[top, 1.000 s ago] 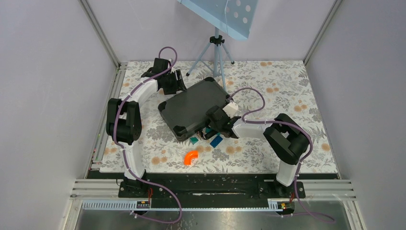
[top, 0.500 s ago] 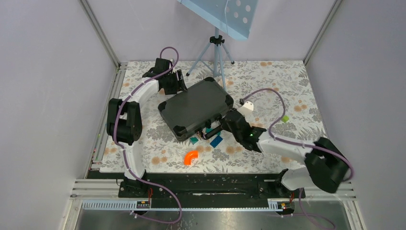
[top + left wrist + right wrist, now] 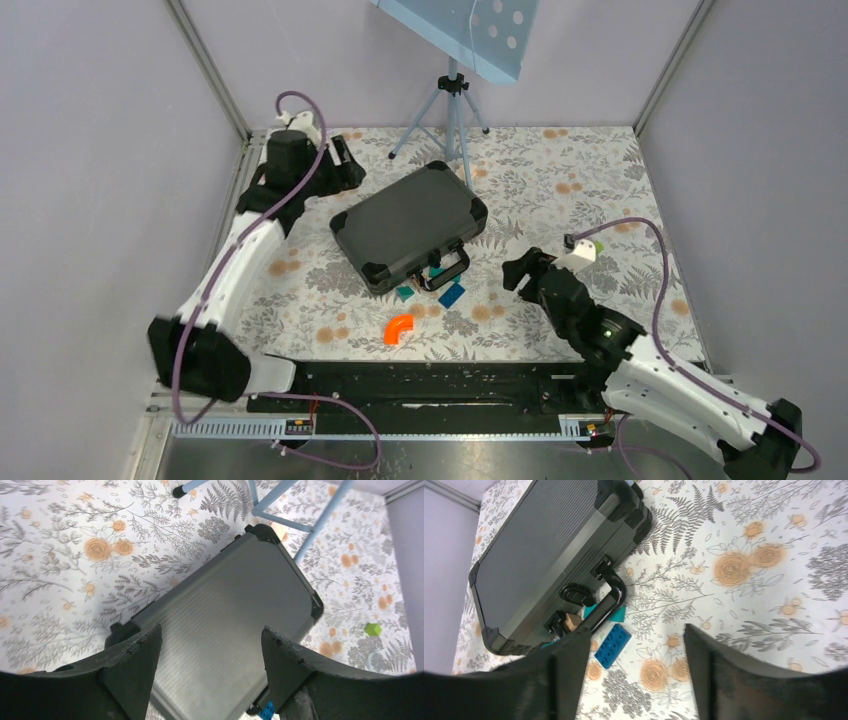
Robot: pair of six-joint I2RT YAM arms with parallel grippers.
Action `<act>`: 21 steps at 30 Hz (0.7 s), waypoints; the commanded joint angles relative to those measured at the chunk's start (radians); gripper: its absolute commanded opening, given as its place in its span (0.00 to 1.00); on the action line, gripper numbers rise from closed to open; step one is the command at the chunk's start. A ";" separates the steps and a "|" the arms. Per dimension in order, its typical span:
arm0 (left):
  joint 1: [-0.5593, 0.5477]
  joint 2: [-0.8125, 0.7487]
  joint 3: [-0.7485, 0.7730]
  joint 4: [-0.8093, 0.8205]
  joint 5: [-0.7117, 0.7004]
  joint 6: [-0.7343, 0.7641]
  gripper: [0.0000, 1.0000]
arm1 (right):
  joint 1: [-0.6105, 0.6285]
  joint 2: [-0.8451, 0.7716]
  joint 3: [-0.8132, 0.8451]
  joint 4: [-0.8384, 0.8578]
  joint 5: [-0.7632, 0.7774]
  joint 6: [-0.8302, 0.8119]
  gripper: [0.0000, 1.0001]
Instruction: Pack up texas hold em set
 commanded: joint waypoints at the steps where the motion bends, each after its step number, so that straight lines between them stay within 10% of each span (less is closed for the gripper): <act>1: -0.001 -0.241 -0.178 0.034 -0.080 -0.007 0.75 | 0.005 -0.158 -0.024 -0.169 0.053 -0.018 0.86; 11: -0.002 -0.703 -0.464 -0.119 -0.117 0.045 0.86 | 0.005 -0.328 -0.019 -0.350 0.162 -0.083 0.99; 21: -0.002 -0.818 -0.564 -0.164 -0.119 0.091 0.91 | 0.005 -0.421 -0.025 -0.459 0.215 -0.101 0.99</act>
